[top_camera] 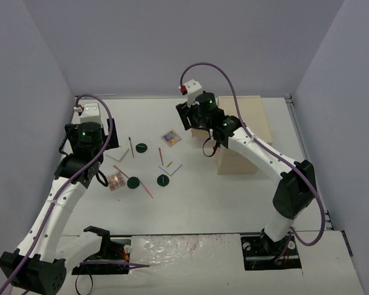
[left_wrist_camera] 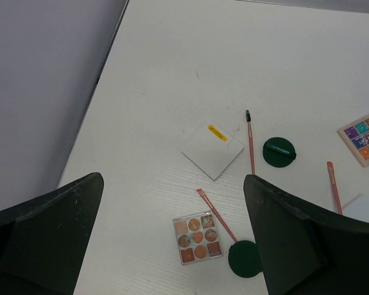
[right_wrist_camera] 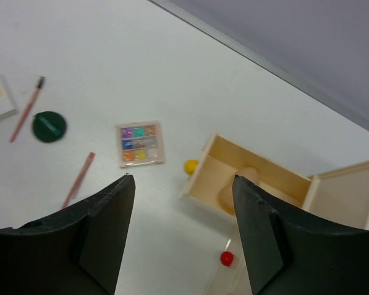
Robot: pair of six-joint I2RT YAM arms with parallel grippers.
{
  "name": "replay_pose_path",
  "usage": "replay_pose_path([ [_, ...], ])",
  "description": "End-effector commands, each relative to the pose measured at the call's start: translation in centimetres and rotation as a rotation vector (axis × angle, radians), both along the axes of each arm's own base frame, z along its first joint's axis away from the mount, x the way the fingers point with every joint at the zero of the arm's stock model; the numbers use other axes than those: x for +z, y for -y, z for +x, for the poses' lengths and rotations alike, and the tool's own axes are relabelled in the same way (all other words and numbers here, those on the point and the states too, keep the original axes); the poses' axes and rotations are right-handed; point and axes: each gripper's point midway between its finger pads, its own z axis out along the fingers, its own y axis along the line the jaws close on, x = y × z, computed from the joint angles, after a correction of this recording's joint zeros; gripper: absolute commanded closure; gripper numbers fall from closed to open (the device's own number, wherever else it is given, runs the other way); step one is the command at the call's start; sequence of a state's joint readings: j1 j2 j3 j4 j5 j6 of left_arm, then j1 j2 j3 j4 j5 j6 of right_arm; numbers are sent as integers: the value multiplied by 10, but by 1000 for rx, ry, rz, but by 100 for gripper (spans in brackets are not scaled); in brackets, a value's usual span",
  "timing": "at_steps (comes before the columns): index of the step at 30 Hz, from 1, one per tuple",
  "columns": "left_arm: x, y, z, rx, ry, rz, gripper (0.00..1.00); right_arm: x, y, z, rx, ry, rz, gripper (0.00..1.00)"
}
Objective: Organize the makeup
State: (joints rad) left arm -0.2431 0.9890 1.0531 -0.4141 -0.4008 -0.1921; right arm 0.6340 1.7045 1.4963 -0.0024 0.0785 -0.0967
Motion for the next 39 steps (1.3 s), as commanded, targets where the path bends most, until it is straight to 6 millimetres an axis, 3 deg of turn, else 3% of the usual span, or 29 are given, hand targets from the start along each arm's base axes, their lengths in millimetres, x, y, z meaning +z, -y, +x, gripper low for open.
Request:
replay_pose_path([
  [1, 29, -6, 3, 36, 104, -25, 3, 16, -64, -53, 239, 11, 89, 37],
  [9, 37, -16, -4, 80, 136, -17, 3, -76, -119, -139, 413, -135, -1, 35],
  [12, 38, -21, -6, 102, 144, -12, 3, -113, -126, -162, 469, -194, -48, 36],
  [15, 39, -23, -8, 113, 151, -14, 3, -139, -130, -178, 504, -224, -83, 38],
  [20, 38, -22, -7, 107, 149, -20, 3, -165, -128, -180, 498, -234, -123, 43],
  [30, 36, -20, -5, 99, 144, -24, 3, -198, -126, -181, 506, -258, -186, 51],
  [39, 37, -21, -7, 105, 147, -21, 3, -228, -116, -181, 477, -293, -241, 70],
])
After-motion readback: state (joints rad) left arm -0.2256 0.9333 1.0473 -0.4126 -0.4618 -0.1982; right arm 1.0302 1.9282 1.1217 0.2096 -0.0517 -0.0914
